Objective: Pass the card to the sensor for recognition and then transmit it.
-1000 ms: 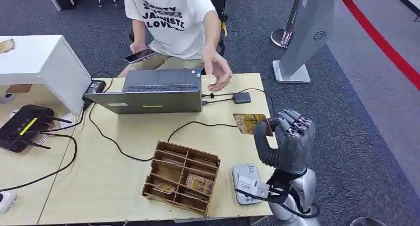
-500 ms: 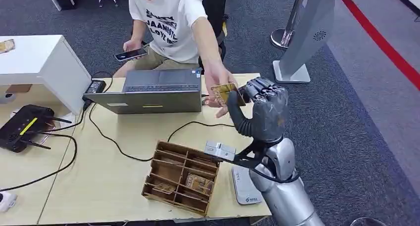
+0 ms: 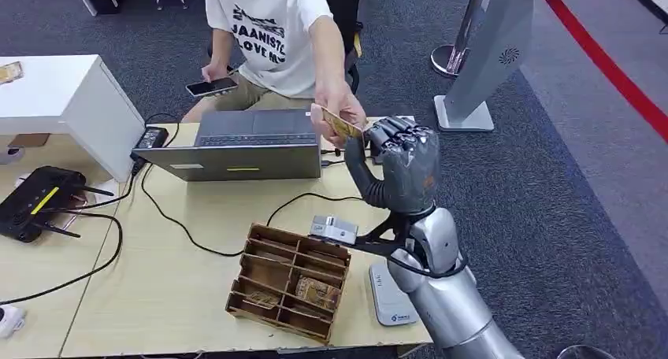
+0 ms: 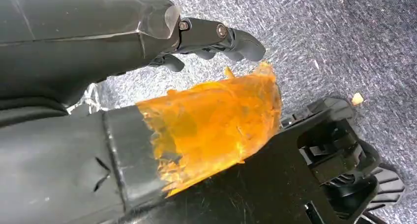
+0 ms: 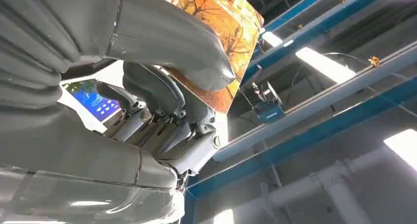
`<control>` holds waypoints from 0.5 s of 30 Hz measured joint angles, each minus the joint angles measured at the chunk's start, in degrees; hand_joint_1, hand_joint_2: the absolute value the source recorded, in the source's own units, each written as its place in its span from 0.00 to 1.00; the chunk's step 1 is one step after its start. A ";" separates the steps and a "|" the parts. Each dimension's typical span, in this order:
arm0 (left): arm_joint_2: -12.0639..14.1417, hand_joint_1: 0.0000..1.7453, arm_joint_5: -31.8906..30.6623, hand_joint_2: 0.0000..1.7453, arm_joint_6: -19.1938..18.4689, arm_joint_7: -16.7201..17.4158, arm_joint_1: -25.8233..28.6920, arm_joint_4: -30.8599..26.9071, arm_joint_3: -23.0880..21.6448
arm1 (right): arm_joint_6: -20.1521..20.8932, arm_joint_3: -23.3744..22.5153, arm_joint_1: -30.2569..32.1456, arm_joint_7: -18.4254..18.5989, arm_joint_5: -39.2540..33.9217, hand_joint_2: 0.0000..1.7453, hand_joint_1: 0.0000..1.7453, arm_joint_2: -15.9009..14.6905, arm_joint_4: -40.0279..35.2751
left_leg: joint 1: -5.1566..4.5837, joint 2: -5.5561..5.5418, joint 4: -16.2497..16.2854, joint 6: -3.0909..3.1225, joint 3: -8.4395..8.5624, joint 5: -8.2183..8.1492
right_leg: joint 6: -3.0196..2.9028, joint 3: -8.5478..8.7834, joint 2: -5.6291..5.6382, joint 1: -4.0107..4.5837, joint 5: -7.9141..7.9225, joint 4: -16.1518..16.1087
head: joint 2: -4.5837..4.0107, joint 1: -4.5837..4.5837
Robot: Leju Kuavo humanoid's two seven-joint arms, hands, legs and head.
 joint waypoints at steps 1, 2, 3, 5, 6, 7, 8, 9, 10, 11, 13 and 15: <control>0.00 0.00 -0.11 0.00 -0.18 0.00 0.00 0.00 -0.07 | 0.02 0.20 -0.35 0.73 0.76 1.00 1.00 -0.02 0.31 | 0.00 0.01 0.00 0.00 0.00 -0.01 | 0.00 -0.01 0.01 0.00 0.00 0.00 | 0.00 0.00; 0.00 0.00 -0.33 0.00 -0.37 0.00 -0.01 0.00 -0.24 | 0.02 0.64 -0.97 1.45 1.48 1.00 1.00 -0.07 1.05 | 0.00 0.02 0.00 -0.01 0.00 -0.01 | 0.00 -0.02 0.04 0.00 0.00 0.00 | 0.00 -0.02; 0.00 0.00 -0.42 0.00 -0.46 0.00 -0.05 0.00 -0.44 | 0.02 1.18 -1.67 2.21 2.45 1.00 1.00 -0.17 1.96 | 0.00 0.04 0.00 -0.01 0.02 -0.01 | 0.00 -0.03 0.05 0.00 0.00 0.00 | 0.00 -0.02; 0.00 0.00 -0.53 0.00 -0.61 -0.26 -0.08 0.00 -0.59 | 0.02 1.75 -2.49 2.46 4.18 1.00 1.00 -0.26 3.50 | 0.01 0.00 0.00 -0.01 0.01 -0.01 | 0.00 -0.02 0.00 0.01 -0.02 0.00 | 0.00 0.00; 0.02 0.00 -0.59 0.00 -0.64 -0.44 -0.05 0.00 -0.68 | 0.02 1.86 -2.67 2.04 5.09 1.00 0.64 -0.26 4.29 | 0.01 -0.02 0.00 -0.01 0.01 -0.01 | 0.00 -0.02 -0.02 0.01 -0.02 0.00 | 0.00 -0.02; 0.02 0.00 -0.66 0.00 -0.68 -0.66 0.01 0.00 -0.79 | 0.02 1.86 -2.80 1.56 5.94 1.00 0.00 -0.26 5.27 | 0.01 -0.03 0.00 -0.01 0.00 -0.01 | 0.00 -0.02 -0.04 0.01 -0.02 0.00 | 0.00 -0.02; 0.02 0.00 -0.68 0.00 -0.72 -0.81 0.04 0.00 -0.83 | 0.02 1.86 -2.85 1.36 6.69 1.00 0.00 -0.28 6.10 | 0.01 -0.02 0.00 -0.01 0.00 -0.01 | 0.00 -0.02 -0.03 0.01 -0.01 0.01 | 0.00 0.00; 0.02 0.00 -0.68 0.00 -0.74 -0.85 0.05 0.00 -0.83 | 0.02 1.86 -2.91 1.36 7.14 1.00 0.00 -0.28 6.72 | 0.01 0.00 0.00 -0.01 0.01 -0.01 | 0.00 -0.02 -0.01 0.01 -0.01 0.01 | 0.00 0.00; 0.02 0.00 -0.68 0.00 -0.74 -0.90 0.05 0.00 -0.83 | 0.00 1.88 -2.91 1.41 7.62 1.00 0.00 -0.28 7.46 | 0.00 0.00 0.00 -0.01 0.01 -0.01 | 0.00 -0.02 0.00 0.00 -0.01 0.01 | 0.00 -0.02; 0.02 0.00 -0.66 0.00 -0.74 -0.92 0.05 0.00 -0.85 | 0.00 1.88 -2.91 1.47 7.92 1.00 0.00 -0.31 8.09 | 0.00 0.01 0.00 -0.01 0.01 -0.01 | 0.00 -0.02 0.00 0.00 -0.01 0.01 | 0.00 0.00; 0.04 0.00 -0.31 0.00 -0.66 -0.96 0.08 0.00 -0.85 | 0.00 2.01 -2.81 0.97 7.26 1.00 0.00 -0.33 9.12 | 0.00 -0.01 0.00 -0.01 0.01 -0.01 | 0.00 -0.02 -0.01 0.00 -0.01 0.00 | 0.00 -0.02; 0.06 0.00 0.28 0.00 -0.40 -1.03 0.23 0.00 -0.83 | 0.00 2.08 -1.84 -0.78 5.35 1.00 0.00 -0.33 9.29 | 0.01 -0.01 0.00 -0.01 0.01 -0.01 | 0.01 -0.01 -0.02 0.00 -0.02 -0.01 | 0.00 0.02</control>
